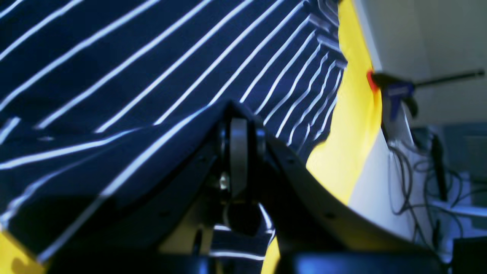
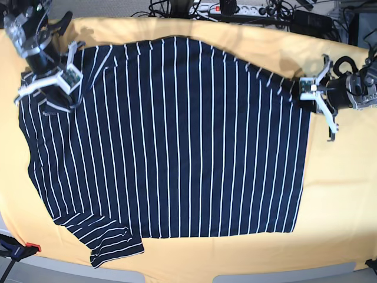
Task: Fold the T-shirt properly
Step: 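Lift the shirt edge with both grippers and fold it over the body, then release the folded edge and regrasp the shirt with both grippers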
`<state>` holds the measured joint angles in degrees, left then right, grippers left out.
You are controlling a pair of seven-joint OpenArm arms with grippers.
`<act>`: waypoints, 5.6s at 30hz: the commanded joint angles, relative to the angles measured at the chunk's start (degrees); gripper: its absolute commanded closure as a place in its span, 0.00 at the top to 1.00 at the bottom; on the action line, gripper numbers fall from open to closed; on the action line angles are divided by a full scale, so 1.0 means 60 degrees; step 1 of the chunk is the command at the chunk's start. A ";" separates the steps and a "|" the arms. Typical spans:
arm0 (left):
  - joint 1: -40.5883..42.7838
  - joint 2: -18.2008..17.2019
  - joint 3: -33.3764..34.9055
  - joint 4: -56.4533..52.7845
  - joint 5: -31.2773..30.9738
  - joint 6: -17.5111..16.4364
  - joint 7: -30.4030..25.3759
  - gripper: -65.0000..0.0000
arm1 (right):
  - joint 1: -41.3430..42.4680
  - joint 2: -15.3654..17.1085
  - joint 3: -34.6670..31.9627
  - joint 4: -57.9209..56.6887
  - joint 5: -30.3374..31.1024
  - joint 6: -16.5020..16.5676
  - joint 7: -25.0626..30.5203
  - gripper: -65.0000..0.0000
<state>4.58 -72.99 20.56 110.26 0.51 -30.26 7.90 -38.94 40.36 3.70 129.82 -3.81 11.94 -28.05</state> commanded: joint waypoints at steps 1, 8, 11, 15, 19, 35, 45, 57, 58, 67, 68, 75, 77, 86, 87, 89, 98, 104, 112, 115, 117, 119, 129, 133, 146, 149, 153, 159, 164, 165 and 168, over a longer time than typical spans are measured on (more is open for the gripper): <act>-0.0153 -0.0124 -0.0117 -0.0069 0.0135 0.0372 -0.0087 0.00 | 0.0237 0.0131 0.0080 -0.0109 -0.0069 -0.0146 0.0084 0.00; -0.0954 0.0586 -0.0117 -0.0718 0.0335 0.0736 -0.0091 0.00 | 0.1708 0.0127 0.0080 -0.1497 0.0769 0.0616 0.0437 0.00; -0.1300 0.0860 -0.0117 -0.0980 0.0186 0.0732 -0.0098 0.00 | 0.2433 0.0127 0.0080 -0.2025 0.1166 0.0729 0.0506 0.00; -0.1461 0.1257 -0.0117 -0.1322 -0.0186 0.0736 -0.0095 0.00 | 0.3206 0.0127 0.0080 -0.2575 0.1672 0.1133 0.0503 0.00; -0.1512 0.1566 -0.0117 -0.1643 -0.0168 0.0732 -0.0135 0.00 | 0.3891 0.0131 0.0076 -0.3155 0.1807 0.1184 0.0503 0.00; -0.1694 0.2047 -0.0117 -0.1898 0.0120 0.1268 0.0066 0.00 | 0.5490 0.0098 0.0069 -0.4991 0.2892 0.1847 0.0495 0.00; -0.1800 0.2142 -0.0117 -0.1898 0.0831 0.1395 0.0051 0.35 | 0.5756 0.0102 0.0069 -0.4991 0.2845 0.0834 0.0437 0.47; -0.2146 0.2135 -0.0117 -0.1894 -0.0040 0.1494 0.0787 0.50 | 0.6244 0.0109 0.0069 -0.4040 0.4317 0.2805 -0.1311 0.55; -0.2146 0.2106 -0.0117 -0.1894 -0.0204 0.1082 0.0918 0.50 | 0.6142 0.0109 0.0073 -0.3829 0.4579 0.3209 -0.1581 0.55; -0.1865 0.1446 -0.0117 -0.1832 -0.1690 -0.1623 0.1945 0.50 | 0.3876 0.0168 0.0073 -0.2750 0.4007 0.4266 -0.2310 0.55; -0.1774 0.1355 -0.0117 -0.1832 -0.1676 -0.1623 0.1942 0.50 | 0.3625 0.0200 0.0073 -0.2750 0.3767 0.4251 -0.2310 0.55; -0.0907 0.1198 -0.0117 -0.1832 -0.0481 -0.1623 0.1319 0.50 | 0.2306 0.0284 0.0073 -0.2754 0.3056 0.3683 -0.2302 0.55; -0.0798 0.1224 -0.0117 -0.1832 0.0117 -0.1623 0.0790 0.50 | 0.2171 0.0284 0.0073 -0.2754 0.3056 0.3493 -0.2299 0.55; -0.0736 0.1271 -0.0113 -0.1861 0.1461 -0.0743 0.0605 0.50 | 0.2127 0.0259 0.0073 -0.2754 0.3064 0.3257 -0.2302 0.55; -0.0736 0.1271 -0.0113 -0.1861 0.1450 -0.0452 0.0543 0.50 | 0.2127 0.0262 0.0073 -0.2754 0.3096 0.3257 -0.2299 0.55; -0.0739 0.1271 -0.0113 -0.1861 0.1450 -0.0022 0.0382 0.50 | 0.2127 0.0259 0.0073 -0.2754 0.3129 0.3249 -0.2262 0.55; -0.0736 0.1319 -0.0113 -0.1858 0.1453 -0.1319 0.0514 0.50 | 0.2124 0.0259 0.0073 -0.2754 0.3129 0.2973 -0.2302 0.55; -0.0736 0.1344 -0.0113 -0.1858 0.1559 0.0058 0.0463 0.50 | 0.2124 0.0259 0.0073 -0.2754 0.3133 0.2962 -0.2273 0.55; -0.0736 0.1643 -0.0113 -0.1861 0.2448 0.0922 0.0430 0.50 | 0.2124 0.0255 0.0073 -0.2754 0.3133 0.2820 -0.2273 0.55; -0.0736 0.1668 -0.0113 -0.1861 0.2404 0.0914 0.0397 0.37 | 0.2127 0.0255 0.0073 -0.2754 0.3133 0.2823 -0.2269 0.55; -0.0736 0.1668 -0.0113 -0.1861 0.2302 0.0914 0.0397 0.26 | 0.2127 0.0259 0.0073 -0.2754 0.3126 0.2827 -0.2277 0.55; -0.0739 0.1668 -0.0113 -0.1861 0.2306 0.0922 0.0397 0.14 | 0.2127 0.0259 0.0073 -0.2754 0.3027 0.2816 -0.2313 0.55; -0.0736 0.1661 -0.0113 -0.1861 0.2306 0.0918 0.0408 0.00 | 0.1887 0.0492 0.0073 -0.2776 0.2040 0.3031 -0.2769 0.55; -0.0739 0.1661 -0.0117 -0.1861 0.2302 0.0918 0.0404 0.00 | 0.1730 0.0994 0.0084 -0.3060 0.1268 0.2222 -0.2703 0.55; -0.0739 0.1661 -0.0117 -0.1858 0.2084 0.0918 0.0401 0.00 | 0.2055 0.1264 0.0080 -0.5202 0.0448 0.1581 -0.0925 0.55; -0.0736 0.1661 -0.0117 -0.1858 0.1832 0.0911 0.0433 0.00 | 0.2131 0.1279 0.0080 -0.5238 0.0291 0.1741 -0.1140 0.55; -0.0743 0.1628 -0.0117 -0.1858 0.1843 0.0914 0.0433 0.00 | 0.2127 0.1399 0.0080 -0.5238 0.0597 0.2510 -0.2091 0.55; -0.0743 0.1490 -0.0117 -0.1858 0.1891 0.0914 0.0437 0.00 | 0.2127 0.1676 0.0080 -0.5238 0.0914 0.2554 -0.2269 0.55; -0.0743 0.1479 -0.0117 -0.1858 0.1916 0.0914 0.0433 0.00 | 0.2124 0.1679 0.0076 -0.5249 0.1424 0.2605 -0.1300 0.55; -0.0743 0.1479 -0.0117 -0.1858 0.1912 0.0914 0.0433 0.00 | 0.2127 0.1636 0.0069 -0.5282 0.1337 0.2703 -0.0998 0.55; -0.0743 0.1479 -0.0117 -0.1851 0.1916 0.0911 0.0433 0.00 | 0.2175 0.1636 0.0069 -0.5515 0.0798 0.2652 -0.0415 0.55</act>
<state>0.95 -62.72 20.58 98.56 11.99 -25.69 10.90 -26.13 49.32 3.75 96.53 0.43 27.66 -31.03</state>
